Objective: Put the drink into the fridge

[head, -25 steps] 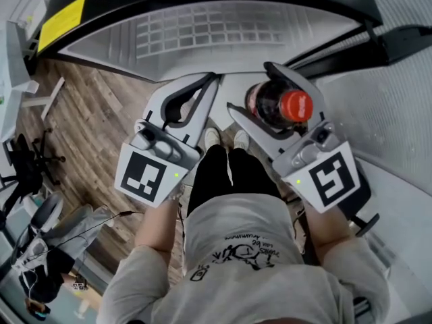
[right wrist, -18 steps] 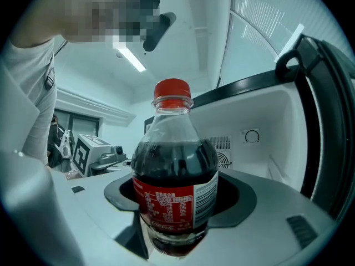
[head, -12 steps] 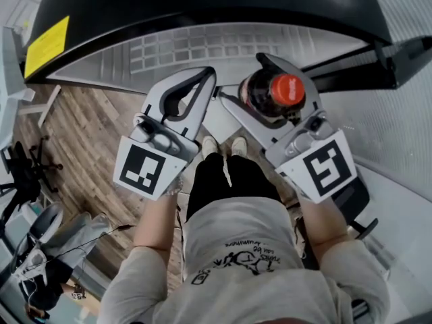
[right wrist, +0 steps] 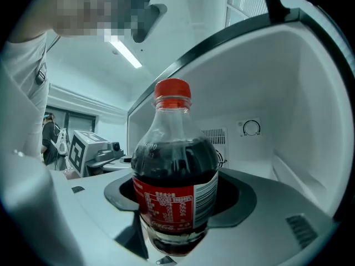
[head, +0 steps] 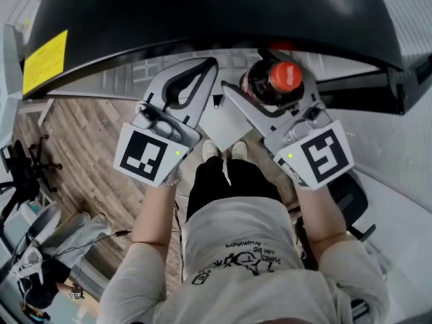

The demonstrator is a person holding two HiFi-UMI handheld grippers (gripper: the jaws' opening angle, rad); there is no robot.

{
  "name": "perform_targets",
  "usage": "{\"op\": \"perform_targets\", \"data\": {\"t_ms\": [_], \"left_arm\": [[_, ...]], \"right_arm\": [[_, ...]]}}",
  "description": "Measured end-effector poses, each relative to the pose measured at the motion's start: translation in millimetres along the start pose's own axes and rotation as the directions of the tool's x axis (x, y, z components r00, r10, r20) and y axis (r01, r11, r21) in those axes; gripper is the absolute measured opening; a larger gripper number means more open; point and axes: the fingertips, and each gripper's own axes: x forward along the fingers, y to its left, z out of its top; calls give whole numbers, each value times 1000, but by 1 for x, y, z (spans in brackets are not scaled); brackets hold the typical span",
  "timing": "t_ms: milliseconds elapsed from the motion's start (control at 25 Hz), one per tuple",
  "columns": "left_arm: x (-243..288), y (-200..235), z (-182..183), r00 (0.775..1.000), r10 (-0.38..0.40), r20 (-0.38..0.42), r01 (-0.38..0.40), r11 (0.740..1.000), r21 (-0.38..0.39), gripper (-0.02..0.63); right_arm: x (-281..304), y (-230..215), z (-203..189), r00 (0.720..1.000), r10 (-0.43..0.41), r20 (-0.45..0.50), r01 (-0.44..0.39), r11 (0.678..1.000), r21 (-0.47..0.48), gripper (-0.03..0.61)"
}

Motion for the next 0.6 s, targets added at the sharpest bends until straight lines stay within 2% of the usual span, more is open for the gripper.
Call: {"op": "perform_targets", "data": {"t_ms": [200, 600], "left_arm": [[12, 9, -6, 999, 5, -34, -4, 1000, 25, 2], [19, 18, 5, 997, 27, -75, -23, 998, 54, 2]], "right_arm": [[12, -13, -5, 1000, -6, -6, 6, 1000, -2, 325], [22, -24, -2, 1000, -24, -19, 24, 1000, -13, 325]]}}
